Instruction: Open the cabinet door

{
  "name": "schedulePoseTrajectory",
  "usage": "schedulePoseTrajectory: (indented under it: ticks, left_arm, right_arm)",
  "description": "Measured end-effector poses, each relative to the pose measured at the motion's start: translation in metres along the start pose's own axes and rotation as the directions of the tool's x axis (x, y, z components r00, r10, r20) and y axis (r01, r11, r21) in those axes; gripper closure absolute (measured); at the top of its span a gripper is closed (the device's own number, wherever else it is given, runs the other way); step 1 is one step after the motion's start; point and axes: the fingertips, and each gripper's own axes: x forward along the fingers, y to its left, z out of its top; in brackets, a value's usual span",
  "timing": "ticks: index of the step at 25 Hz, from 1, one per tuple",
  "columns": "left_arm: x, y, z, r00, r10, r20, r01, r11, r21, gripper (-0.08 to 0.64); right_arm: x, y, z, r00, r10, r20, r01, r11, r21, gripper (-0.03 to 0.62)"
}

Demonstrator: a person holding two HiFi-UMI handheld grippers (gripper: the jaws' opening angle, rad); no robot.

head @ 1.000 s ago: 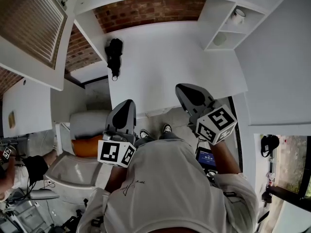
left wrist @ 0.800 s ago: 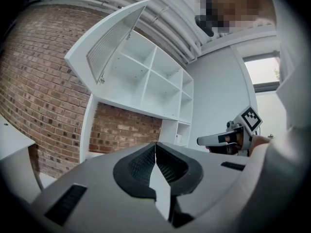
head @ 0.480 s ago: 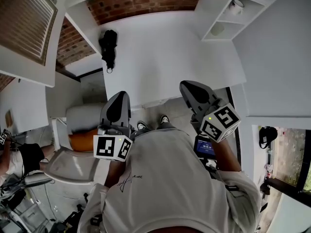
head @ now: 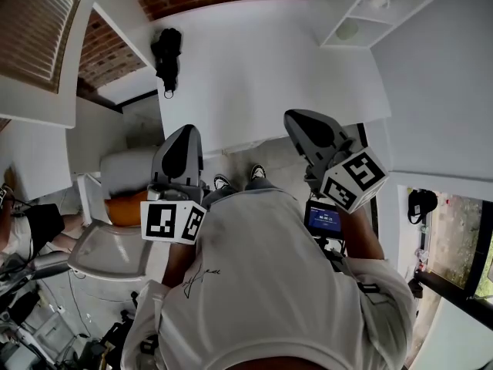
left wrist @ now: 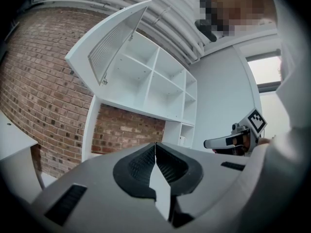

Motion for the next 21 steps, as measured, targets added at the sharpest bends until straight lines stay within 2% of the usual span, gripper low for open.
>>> schedulePoseTrajectory:
  ticks: [21]
  left_arm:
    - [0.005, 0.017, 0.002, 0.999, 0.035, 0.02, -0.034, 0.999, -0.03, 0.545]
  right_arm:
    - [0.003, -0.006, 0.006, 1.0, 0.02, -0.024, -0.02, 1.0, -0.005, 0.569]
